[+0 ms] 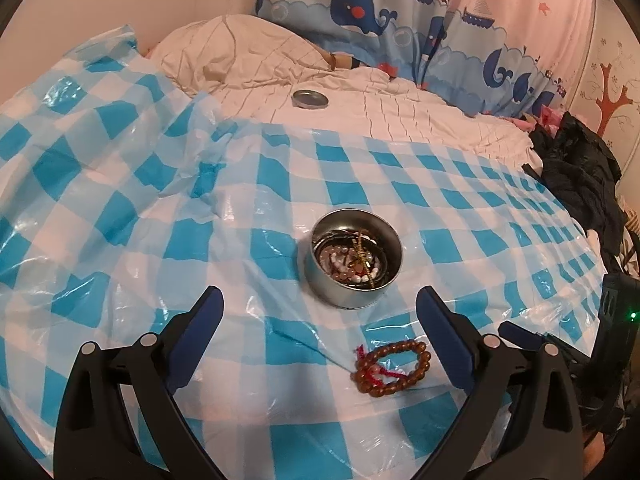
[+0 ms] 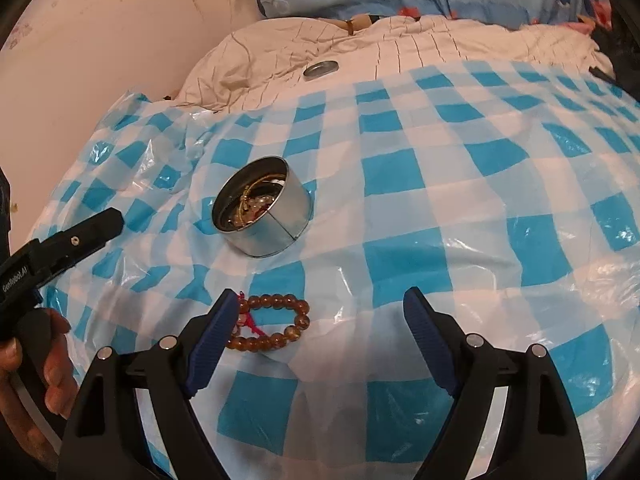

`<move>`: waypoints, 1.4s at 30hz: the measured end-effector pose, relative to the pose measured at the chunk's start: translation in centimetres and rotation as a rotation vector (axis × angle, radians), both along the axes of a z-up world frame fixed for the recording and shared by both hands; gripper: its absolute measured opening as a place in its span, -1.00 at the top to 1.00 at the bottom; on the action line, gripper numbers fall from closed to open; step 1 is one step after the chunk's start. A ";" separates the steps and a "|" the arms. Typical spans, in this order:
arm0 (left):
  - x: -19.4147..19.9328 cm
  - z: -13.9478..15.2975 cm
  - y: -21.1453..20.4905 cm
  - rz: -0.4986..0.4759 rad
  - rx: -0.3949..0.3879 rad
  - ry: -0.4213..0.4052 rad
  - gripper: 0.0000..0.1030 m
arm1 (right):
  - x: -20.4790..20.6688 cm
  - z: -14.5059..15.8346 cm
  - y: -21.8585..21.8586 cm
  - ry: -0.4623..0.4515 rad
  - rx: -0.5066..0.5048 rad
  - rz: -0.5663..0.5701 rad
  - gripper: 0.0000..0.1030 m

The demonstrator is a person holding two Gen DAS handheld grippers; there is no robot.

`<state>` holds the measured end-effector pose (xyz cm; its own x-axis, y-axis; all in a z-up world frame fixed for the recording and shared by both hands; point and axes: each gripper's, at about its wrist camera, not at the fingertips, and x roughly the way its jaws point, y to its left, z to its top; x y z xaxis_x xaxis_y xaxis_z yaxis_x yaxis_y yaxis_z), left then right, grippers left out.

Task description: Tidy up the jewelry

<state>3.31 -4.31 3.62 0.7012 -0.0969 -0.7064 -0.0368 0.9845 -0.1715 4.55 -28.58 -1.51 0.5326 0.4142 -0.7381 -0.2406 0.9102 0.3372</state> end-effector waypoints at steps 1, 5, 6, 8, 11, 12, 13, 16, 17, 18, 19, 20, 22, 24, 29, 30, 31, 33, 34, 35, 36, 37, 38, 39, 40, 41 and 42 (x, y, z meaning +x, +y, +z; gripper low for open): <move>0.2 0.1 -0.3 -0.006 0.013 -0.001 -0.80 | 0.0 0.0 0.2 0.000 -0.003 0.005 -0.57; 0.3 0.4 -1.3 -0.023 0.057 -0.010 -0.81 | 0.0 -0.1 0.9 0.001 -0.010 0.028 -0.66; 0.4 0.4 -1.4 -0.026 0.062 -0.010 -0.81 | -0.1 -0.1 1.0 -0.002 -0.012 0.031 -0.67; 0.4 0.5 -1.6 -0.027 0.071 -0.010 -0.81 | 0.0 -0.1 1.2 -0.003 -0.015 0.036 -0.67; 0.6 0.4 -1.6 -0.022 0.076 -0.004 -0.82 | 0.0 -0.2 1.2 -0.002 -0.016 0.035 -0.67; 0.6 0.4 -1.6 -0.020 0.078 -0.002 -0.83 | 0.0 -0.2 1.2 0.000 -0.016 0.033 -0.67; 0.6 0.4 -1.5 -0.019 0.080 -0.001 -0.83 | -0.1 -0.2 1.2 0.001 -0.016 0.033 -0.67; 0.7 0.3 -1.5 -0.018 0.087 0.001 -0.83 | -0.1 -0.2 1.3 0.001 -0.018 0.031 -0.67; 0.6 0.3 -1.5 -0.018 0.088 0.001 -0.83 | -0.1 -0.3 1.3 0.002 -0.019 0.032 -0.67; 0.6 0.3 -1.4 -0.017 0.089 0.002 -0.83 | -0.1 -0.4 1.3 0.003 -0.019 0.032 -0.67; 0.6 0.3 -1.4 -0.017 0.089 0.002 -0.83 | 0.0 -0.4 1.3 0.006 -0.020 0.032 -0.67; 0.6 0.3 -1.4 -0.017 0.090 0.002 -0.83 | 0.0 -0.5 1.3 0.007 -0.021 0.033 -0.67; 0.6 0.3 -1.4 -0.017 0.089 0.002 -0.83 | 0.0 -0.6 1.4 0.009 -0.023 0.036 -0.67; 0.6 0.3 -1.4 -0.017 0.089 0.002 -0.83 | 0.0 -0.7 1.4 0.010 -0.024 0.038 -0.67; 0.6 0.3 -1.4 -0.017 0.088 0.002 -0.84 | 0.0 -0.7 1.5 0.010 -0.024 0.038 -0.67; 0.6 0.3 -1.4 -0.016 0.088 0.002 -0.84 | 0.0 -0.7 1.5 0.010 -0.024 0.038 -0.67; 0.6 0.3 -1.4 -0.017 0.087 0.003 -0.84 | 0.0 -0.7 1.5 0.010 -0.024 0.037 -0.67; 0.6 0.3 -1.4 -0.019 0.085 0.007 -0.84 | 0.1 -0.8 1.5 0.011 -0.023 0.036 -0.67; 0.6 0.2 -1.3 -0.019 0.085 0.009 -0.84 | 0.0 -0.8 1.5 0.011 -0.024 0.037 -0.67; 0.6 0.2 -1.3 -0.019 0.085 0.009 -0.84 | 0.1 -0.8 1.5 0.011 -0.023 0.037 -0.67; 0.6 0.2 -1.3 -0.019 0.084 0.010 -0.84 | 0.0 -0.8 1.5 0.010 -0.024 0.038 -0.67; 0.6 0.2 -1.3 -0.019 0.084 0.010 -0.84 | 0.1 -0.8 1.5 0.009 -0.024 0.037 -0.67; 0.6 0.1 -1.2 -0.019 0.085 0.011 -0.84 | 0.1 -0.8 1.5 0.010 -0.024 0.037 -0.67; 0.6 0.2 -1.3 -0.020 0.085 0.010 -0.84 | 0.1 -0.9 1.4 0.012 -0.023 0.036 -0.67; 0.6 0.1 -1.3 -0.020 0.086 0.010 -0.84 | 0.2 -0.9 1.4 0.014 -0.021 0.035 -0.67; 0.5 0.1 -1.3 -0.022 0.086 0.009 -0.84 | 0.2 -1.0 1.3 0.015 -0.020 0.035 -0.67; 0.6 0.0 -1.3 -0.022 0.086 0.010 -0.84 | 0.2 -1.0 1.4 0.013 -0.020 0.036 -0.67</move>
